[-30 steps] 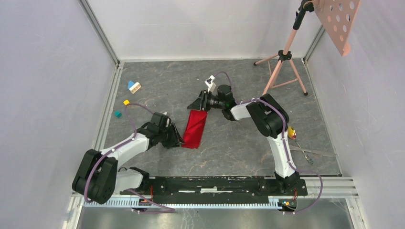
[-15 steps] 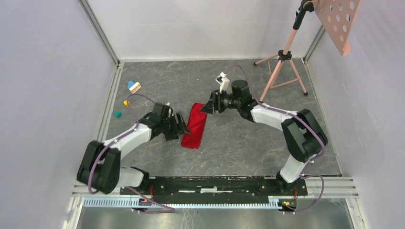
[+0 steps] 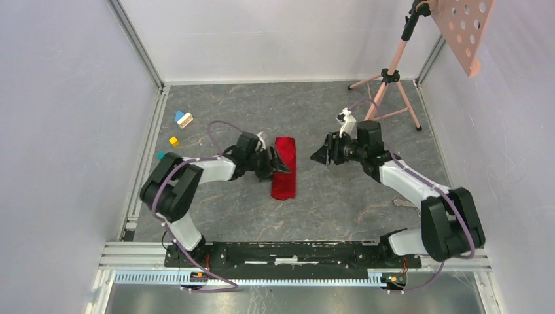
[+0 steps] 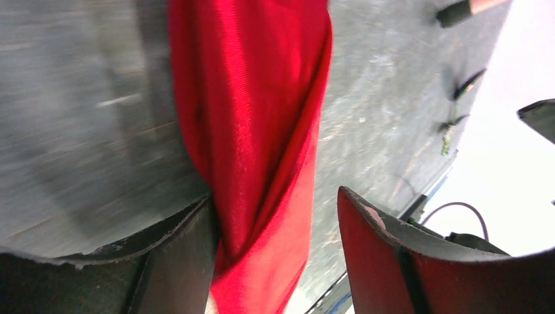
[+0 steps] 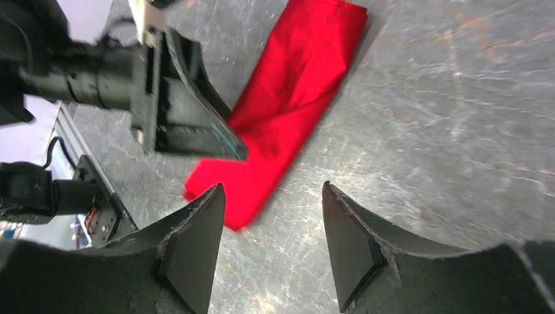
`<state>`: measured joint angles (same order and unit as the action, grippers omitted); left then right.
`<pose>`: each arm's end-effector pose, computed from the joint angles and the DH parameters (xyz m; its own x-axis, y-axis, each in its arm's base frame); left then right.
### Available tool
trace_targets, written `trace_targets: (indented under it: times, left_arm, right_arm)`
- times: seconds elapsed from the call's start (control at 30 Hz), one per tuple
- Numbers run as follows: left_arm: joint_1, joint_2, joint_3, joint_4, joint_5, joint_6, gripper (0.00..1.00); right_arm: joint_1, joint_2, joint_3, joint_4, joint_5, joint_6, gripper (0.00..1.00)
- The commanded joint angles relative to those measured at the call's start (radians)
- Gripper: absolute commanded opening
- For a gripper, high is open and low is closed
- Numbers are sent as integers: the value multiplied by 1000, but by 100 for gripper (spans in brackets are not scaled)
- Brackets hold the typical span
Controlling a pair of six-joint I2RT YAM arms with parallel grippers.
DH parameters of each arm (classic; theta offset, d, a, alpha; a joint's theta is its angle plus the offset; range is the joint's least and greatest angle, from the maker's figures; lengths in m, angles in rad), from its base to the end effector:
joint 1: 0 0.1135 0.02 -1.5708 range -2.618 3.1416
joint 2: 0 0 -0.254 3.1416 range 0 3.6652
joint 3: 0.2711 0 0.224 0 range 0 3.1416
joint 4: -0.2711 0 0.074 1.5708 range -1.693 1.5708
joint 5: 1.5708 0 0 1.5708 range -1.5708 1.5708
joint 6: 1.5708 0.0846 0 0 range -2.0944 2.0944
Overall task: Fold the napkin into a case and place the utensils inside
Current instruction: Move the smaller rectangle folded napkin to the center of the board, then smooth out the smaller rectangle-folded napkin at the center of the board.
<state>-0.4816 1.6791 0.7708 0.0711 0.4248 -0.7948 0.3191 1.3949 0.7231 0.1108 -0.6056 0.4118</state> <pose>0.2751 -0.1831 0.1205 -0.9368 -0.2441 -0.2505 -0.0029 0.7216 -0.6923 0.2729 0.1409 0.1998 -0.7494 0.0990 -0.6547 -0.4536 0.6436 0.6165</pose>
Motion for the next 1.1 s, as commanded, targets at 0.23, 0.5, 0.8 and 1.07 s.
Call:
trace_targets:
  times: [0.23,0.5,0.8,1.07]
  left_arm:
    - [-357,374,196,507,-112,-546,71]
    - [-410,176,6,482,-286,-557,75]
    - [-349,-152,-82,267,-209,-308,72]
    - [-248,-74,143,87,-127,-185,63]
  right_arm:
    - [-66,-318,59,-389,372,-215,68]
    - [-80,-346,27,-436,295,-209,70]
    - [-72,-281,-100,-290,148,-130,52]
    - [-75,-272,-211,-198,232,-117,36]
